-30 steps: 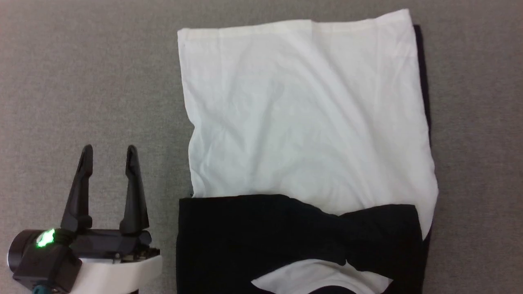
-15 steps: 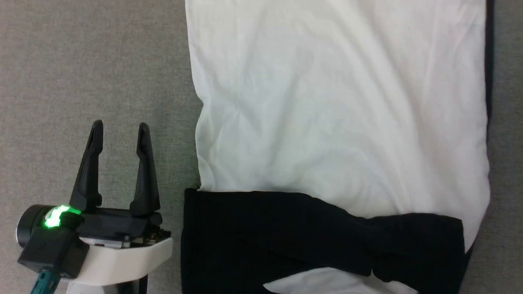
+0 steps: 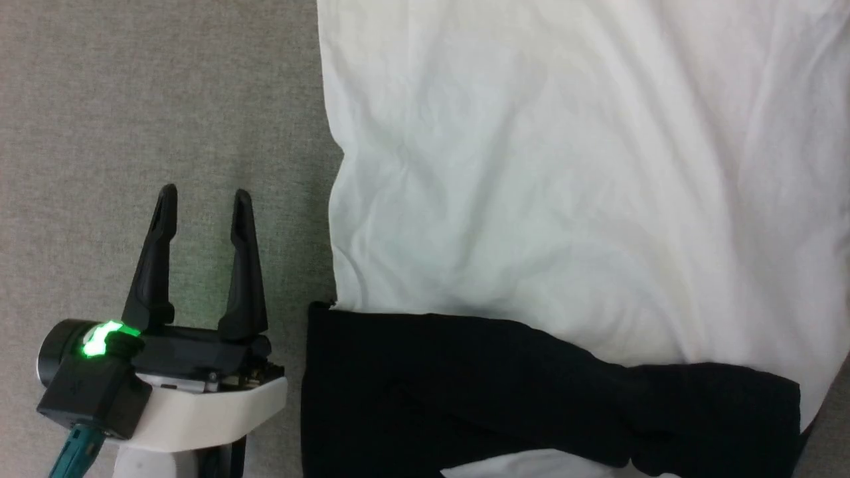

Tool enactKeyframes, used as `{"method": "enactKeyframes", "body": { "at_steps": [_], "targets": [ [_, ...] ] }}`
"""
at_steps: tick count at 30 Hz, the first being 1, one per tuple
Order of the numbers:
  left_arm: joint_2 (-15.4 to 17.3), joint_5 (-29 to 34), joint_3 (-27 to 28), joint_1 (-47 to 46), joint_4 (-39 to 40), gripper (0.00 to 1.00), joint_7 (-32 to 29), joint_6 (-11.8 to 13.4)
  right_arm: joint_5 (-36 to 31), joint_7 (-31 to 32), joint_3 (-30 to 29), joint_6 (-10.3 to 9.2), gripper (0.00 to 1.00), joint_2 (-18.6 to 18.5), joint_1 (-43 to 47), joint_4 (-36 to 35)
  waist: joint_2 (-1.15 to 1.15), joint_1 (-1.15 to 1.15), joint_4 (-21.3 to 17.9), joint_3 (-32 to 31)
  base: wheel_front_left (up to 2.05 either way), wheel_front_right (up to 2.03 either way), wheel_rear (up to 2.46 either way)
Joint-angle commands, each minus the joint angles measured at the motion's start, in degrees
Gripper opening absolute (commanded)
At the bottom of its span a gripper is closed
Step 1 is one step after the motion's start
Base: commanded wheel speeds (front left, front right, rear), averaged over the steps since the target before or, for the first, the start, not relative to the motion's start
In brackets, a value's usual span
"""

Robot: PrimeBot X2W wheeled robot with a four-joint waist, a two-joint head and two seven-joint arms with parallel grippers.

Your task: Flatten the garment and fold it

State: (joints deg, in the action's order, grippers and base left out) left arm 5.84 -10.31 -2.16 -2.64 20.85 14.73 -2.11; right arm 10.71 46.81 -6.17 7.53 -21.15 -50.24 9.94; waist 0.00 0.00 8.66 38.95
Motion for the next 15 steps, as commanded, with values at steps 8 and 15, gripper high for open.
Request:
{"method": "enactKeyframes", "body": {
  "at_steps": [8,15],
  "targets": [
    [-1.1,0.5,0.4,-1.4,-1.2,1.0,0.3,-1.4,1.1,0.6,0.9,-0.04,1.0,-0.5,-1.3,0.8,0.0,0.0,0.9,1.2,0.0,0.0,0.0],
    [-1.6,0.5,0.5,-1.5,-2.1,1.0,0.3,-2.0,1.4,2.8,1.0,-0.04,0.0,-1.0,-1.2,1.3,0.0,0.0,1.3,1.1,0.0,0.0,0.0]
  ]
}}
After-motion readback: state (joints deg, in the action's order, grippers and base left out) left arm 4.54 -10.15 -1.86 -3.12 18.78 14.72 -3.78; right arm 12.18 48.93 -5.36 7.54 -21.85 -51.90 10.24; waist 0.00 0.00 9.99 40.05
